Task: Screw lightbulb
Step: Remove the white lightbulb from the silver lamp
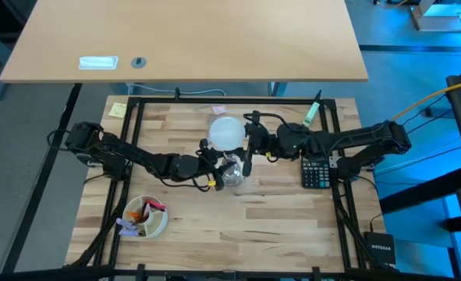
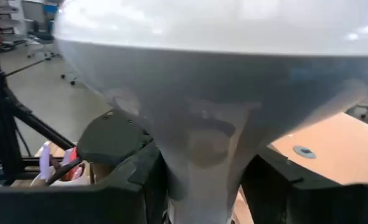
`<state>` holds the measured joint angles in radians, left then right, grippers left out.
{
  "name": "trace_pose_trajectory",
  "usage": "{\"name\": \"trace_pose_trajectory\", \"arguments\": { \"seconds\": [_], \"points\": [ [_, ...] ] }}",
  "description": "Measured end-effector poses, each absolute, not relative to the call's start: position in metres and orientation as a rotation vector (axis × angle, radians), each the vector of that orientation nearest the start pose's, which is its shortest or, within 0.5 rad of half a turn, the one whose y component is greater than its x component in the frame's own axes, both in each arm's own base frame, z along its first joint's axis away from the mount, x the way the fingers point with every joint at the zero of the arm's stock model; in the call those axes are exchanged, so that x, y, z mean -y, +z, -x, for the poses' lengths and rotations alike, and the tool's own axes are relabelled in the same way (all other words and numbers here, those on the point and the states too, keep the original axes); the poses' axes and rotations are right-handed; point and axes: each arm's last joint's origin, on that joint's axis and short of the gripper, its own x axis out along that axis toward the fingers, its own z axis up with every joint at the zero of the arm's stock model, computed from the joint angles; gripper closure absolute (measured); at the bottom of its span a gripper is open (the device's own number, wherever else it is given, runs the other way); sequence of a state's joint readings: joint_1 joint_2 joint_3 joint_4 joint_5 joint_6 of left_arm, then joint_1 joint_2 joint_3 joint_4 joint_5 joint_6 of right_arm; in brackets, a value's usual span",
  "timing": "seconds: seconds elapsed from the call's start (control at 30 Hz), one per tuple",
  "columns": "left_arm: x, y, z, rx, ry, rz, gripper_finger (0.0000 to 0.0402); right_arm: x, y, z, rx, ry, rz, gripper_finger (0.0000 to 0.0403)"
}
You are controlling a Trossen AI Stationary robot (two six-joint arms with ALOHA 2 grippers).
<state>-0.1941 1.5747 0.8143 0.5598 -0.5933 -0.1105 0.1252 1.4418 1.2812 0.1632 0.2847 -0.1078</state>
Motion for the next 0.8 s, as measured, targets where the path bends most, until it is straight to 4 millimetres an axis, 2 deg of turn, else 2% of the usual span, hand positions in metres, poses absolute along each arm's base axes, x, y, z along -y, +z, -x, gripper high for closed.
{"name": "trace_pose_trajectory", "arguments": {
  "seconds": [0.2, 0.33, 0.57, 0.8],
  "points": [
    [0.054, 0.23, -0.324, -0.154, 0.376, 0.003, 0.0251, -0.034, 0.39, -0.328, 0.01, -0.136, 0.113, 0.0238],
    [0.06, 0.24, -0.319, -0.138, 0.273, -0.024, 0.0258, -0.036, 0.397, -0.324, 0.03, -0.029, 0.104, 0.0238],
    [0.073, 0.262, -0.308, -0.088, -0.124, 0.012, 0.0272, -0.047, 0.422, -0.319, 0.046, 0.368, 0.062, 0.0241],
    [0.082, 0.275, -0.3, -0.054, -0.359, 0.088, 0.0277, -0.055, 0.435, -0.312, 0.098, 0.707, 0.099, 0.0244]
  ]
}}
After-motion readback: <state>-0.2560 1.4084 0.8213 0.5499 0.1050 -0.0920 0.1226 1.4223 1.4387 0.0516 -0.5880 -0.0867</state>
